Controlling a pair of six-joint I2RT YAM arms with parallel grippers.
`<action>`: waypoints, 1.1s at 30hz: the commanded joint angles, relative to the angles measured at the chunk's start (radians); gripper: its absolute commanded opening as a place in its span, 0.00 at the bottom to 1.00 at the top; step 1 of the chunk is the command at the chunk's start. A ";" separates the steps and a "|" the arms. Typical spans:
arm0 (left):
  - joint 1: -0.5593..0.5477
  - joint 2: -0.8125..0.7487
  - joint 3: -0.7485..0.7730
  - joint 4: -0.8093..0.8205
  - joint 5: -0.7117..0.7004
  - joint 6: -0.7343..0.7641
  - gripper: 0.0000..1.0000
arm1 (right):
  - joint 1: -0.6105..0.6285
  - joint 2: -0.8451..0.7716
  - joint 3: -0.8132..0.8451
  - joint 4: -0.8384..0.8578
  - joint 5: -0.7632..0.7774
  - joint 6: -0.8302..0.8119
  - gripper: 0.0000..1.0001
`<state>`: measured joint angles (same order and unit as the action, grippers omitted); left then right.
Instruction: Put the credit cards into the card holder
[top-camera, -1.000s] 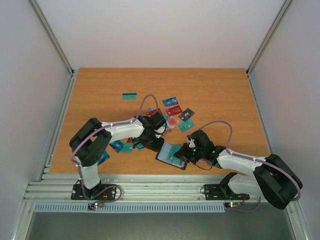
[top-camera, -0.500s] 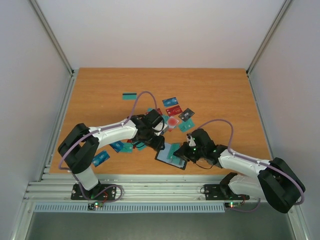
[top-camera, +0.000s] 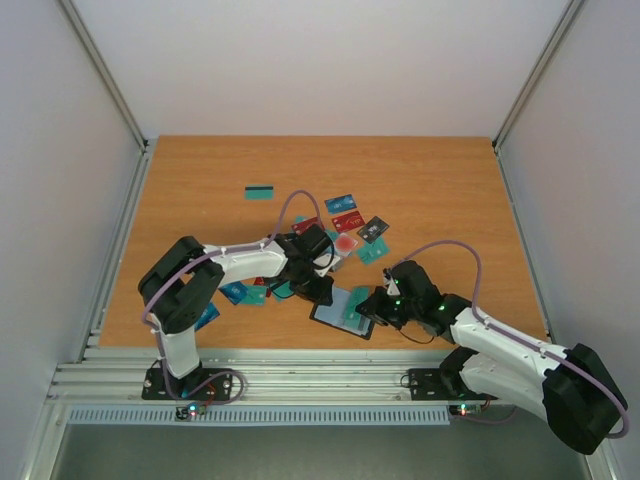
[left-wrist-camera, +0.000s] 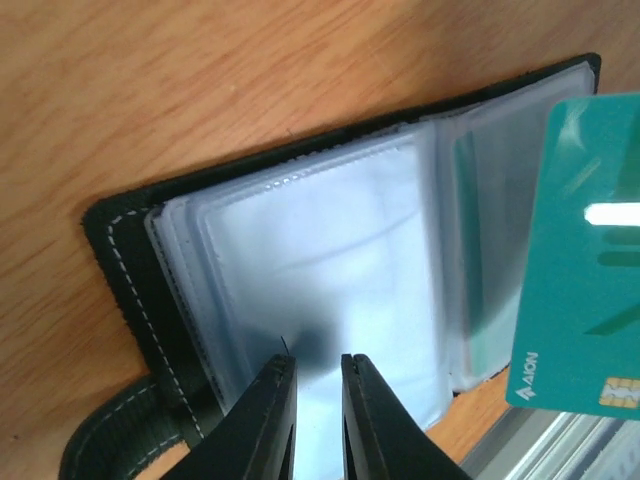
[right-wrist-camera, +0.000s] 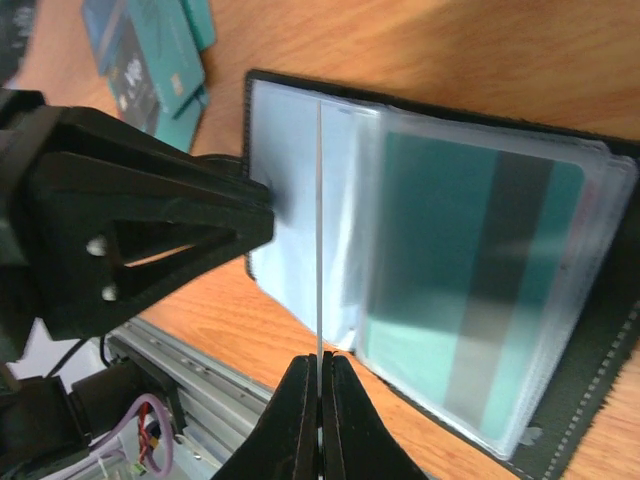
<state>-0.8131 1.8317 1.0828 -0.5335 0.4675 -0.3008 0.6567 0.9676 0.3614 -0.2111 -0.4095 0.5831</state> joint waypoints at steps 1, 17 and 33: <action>0.001 0.008 0.023 -0.024 -0.087 0.012 0.15 | 0.007 0.003 -0.037 0.014 0.012 0.015 0.01; 0.002 0.024 0.014 -0.070 -0.202 0.034 0.13 | 0.009 0.180 -0.052 0.203 -0.077 0.021 0.01; 0.005 -0.020 0.025 -0.107 -0.163 -0.003 0.15 | 0.009 0.278 -0.051 0.366 -0.118 0.069 0.01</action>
<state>-0.8078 1.8198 1.1053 -0.5900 0.3267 -0.3023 0.6567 1.2194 0.3130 0.0853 -0.5079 0.6357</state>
